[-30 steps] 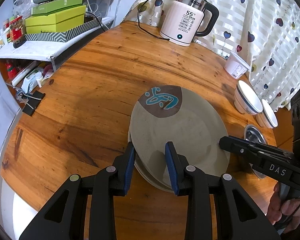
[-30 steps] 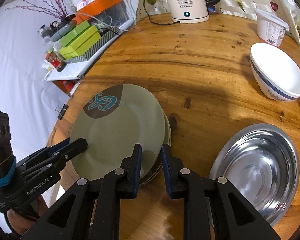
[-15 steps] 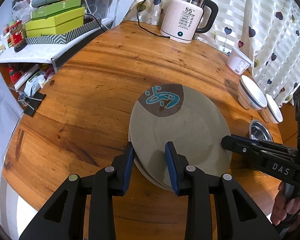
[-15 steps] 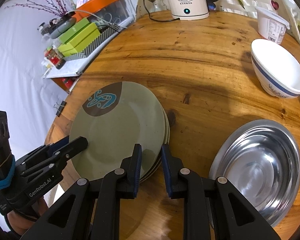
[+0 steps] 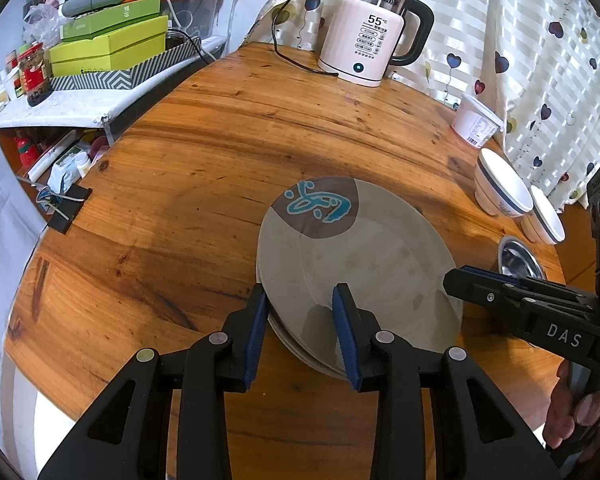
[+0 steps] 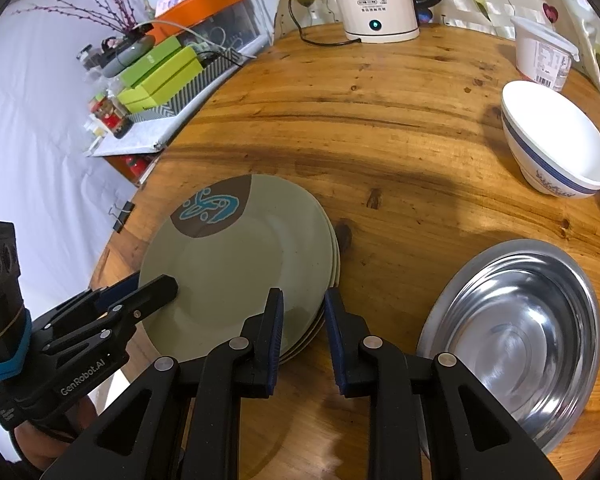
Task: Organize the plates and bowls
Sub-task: 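Open both tools and release the rim of the beige plate stack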
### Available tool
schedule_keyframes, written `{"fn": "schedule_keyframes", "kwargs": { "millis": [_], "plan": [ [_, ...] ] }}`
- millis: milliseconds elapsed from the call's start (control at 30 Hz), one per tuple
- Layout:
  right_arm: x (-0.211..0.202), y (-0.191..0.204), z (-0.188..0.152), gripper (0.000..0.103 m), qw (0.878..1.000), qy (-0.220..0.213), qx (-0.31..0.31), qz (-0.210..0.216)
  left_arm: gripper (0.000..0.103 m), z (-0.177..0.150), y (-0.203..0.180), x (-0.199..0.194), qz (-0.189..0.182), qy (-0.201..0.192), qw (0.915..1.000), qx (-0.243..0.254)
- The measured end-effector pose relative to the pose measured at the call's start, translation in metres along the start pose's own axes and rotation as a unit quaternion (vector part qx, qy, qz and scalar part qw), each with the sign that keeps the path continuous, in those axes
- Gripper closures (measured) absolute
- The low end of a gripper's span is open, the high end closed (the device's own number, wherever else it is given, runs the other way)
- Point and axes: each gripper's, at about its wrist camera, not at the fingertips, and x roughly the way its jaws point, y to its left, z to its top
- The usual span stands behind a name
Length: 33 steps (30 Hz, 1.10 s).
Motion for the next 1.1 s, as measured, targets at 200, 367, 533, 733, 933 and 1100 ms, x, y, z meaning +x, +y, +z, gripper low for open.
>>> {"fn": "schedule_keyframes", "kwargs": {
  "millis": [200,367,533,733,933,1100],
  "plan": [
    [-0.001,0.000,-0.001,0.081,1.000,-0.003,0.003,-0.002,0.061,0.000,0.002,0.001,-0.004,0.000,1.0000,-0.003],
    [-0.004,-0.001,0.000,0.081,1.000,-0.008,0.004,-0.002,0.060,0.002,0.005,-0.006,-0.008,-0.019,0.9998,-0.005],
    [-0.008,-0.002,0.001,0.081,1.000,-0.017,0.001,-0.001,0.060,0.005,0.008,-0.001,-0.013,-0.017,0.9997,-0.012],
    [-0.010,0.000,0.000,0.081,1.000,-0.021,-0.006,0.003,0.060,0.002,0.006,-0.001,-0.016,-0.014,0.9997,-0.012],
    [-0.025,0.002,0.000,0.080,0.999,-0.040,-0.016,0.010,0.060,0.006,0.005,-0.015,-0.004,-0.038,0.9992,-0.009],
    [-0.040,0.010,-0.004,0.076,0.998,-0.053,-0.040,0.002,0.060,0.007,-0.003,-0.024,0.002,-0.050,0.9987,0.001]
  ]
}}
